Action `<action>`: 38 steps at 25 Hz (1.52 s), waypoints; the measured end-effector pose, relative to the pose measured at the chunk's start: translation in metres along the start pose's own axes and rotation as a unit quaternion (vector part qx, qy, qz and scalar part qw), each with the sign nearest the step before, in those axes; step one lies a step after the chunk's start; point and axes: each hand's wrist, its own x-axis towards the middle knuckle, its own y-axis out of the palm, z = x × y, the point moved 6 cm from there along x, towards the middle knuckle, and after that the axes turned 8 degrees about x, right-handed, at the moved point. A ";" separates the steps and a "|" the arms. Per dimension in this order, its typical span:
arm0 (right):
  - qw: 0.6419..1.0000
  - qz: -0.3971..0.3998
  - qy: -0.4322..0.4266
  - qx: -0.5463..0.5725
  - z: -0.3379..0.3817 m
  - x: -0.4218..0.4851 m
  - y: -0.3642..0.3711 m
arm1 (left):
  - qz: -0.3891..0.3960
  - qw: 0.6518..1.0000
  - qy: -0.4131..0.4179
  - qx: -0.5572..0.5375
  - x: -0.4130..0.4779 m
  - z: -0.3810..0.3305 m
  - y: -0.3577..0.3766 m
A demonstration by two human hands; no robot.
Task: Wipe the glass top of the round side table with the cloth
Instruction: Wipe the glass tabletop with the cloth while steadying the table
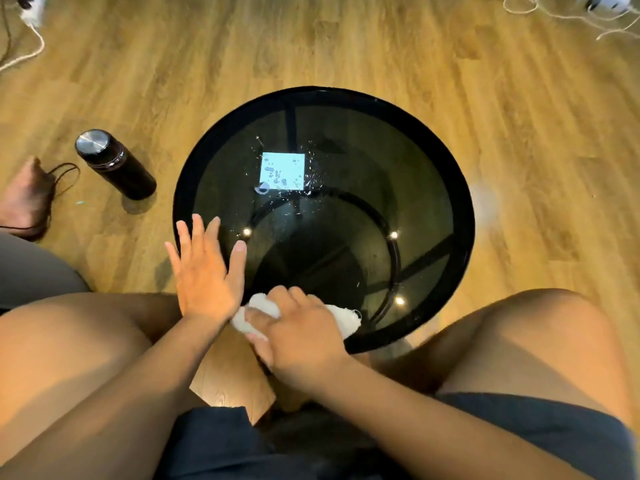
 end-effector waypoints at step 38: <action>0.729 -0.165 0.361 0.558 -0.143 -0.022 -0.079 | -0.015 0.998 -0.032 -0.052 -0.002 0.004 -0.001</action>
